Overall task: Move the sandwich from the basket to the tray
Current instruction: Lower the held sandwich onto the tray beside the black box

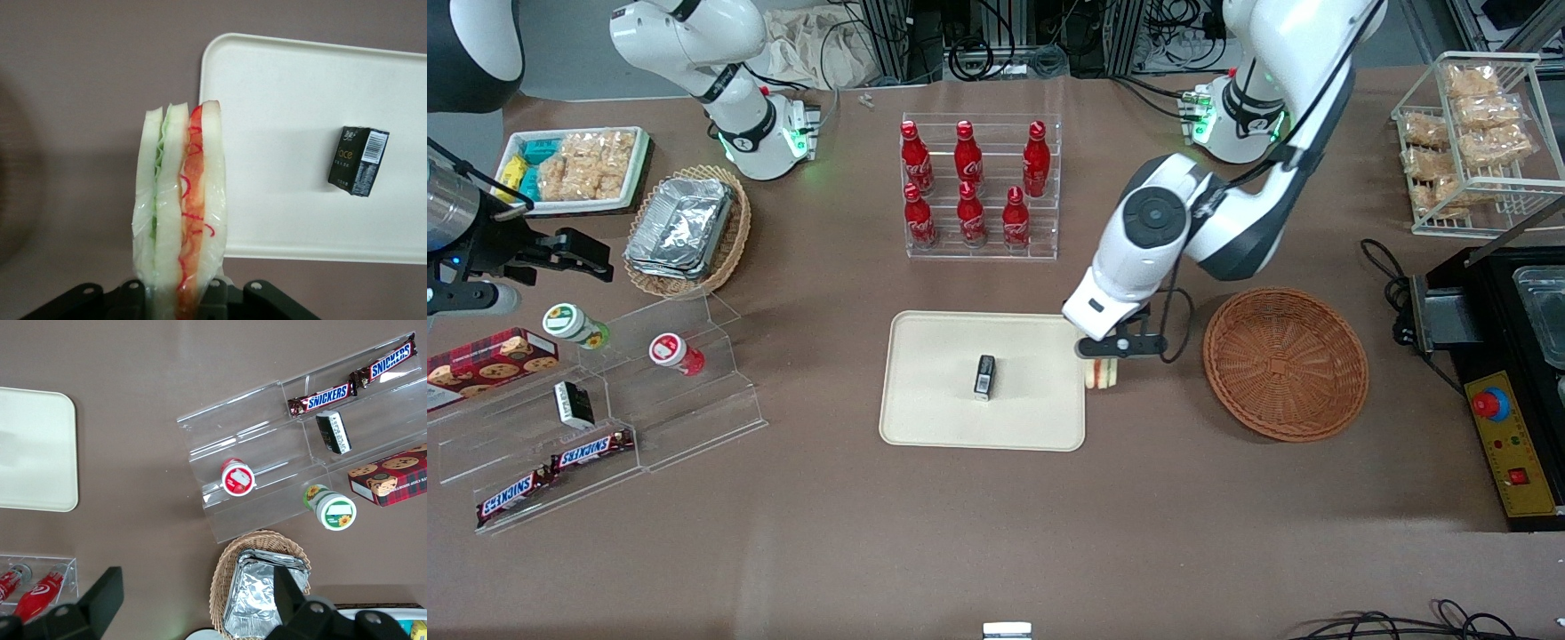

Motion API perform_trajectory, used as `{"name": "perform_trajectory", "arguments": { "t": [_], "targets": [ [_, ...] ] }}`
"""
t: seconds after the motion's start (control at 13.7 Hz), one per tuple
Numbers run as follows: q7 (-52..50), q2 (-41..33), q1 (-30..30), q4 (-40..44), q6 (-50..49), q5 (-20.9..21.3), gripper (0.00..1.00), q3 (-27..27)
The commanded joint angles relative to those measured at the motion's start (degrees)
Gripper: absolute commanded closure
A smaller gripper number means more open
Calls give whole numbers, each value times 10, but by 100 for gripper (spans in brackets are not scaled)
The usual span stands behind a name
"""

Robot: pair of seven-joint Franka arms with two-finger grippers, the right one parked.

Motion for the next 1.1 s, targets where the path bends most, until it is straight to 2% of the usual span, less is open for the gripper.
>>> {"name": "perform_trajectory", "arguments": {
  "t": [0.0,0.22,0.59,1.02],
  "targets": [
    [-41,40,-22,19,25,51,100,2],
    [-46,80,-29,32,55,72,100,2],
    [-78,146,-34,76,70,138,100,2],
    [-72,177,-40,92,90,146,100,3]
  ]
}}
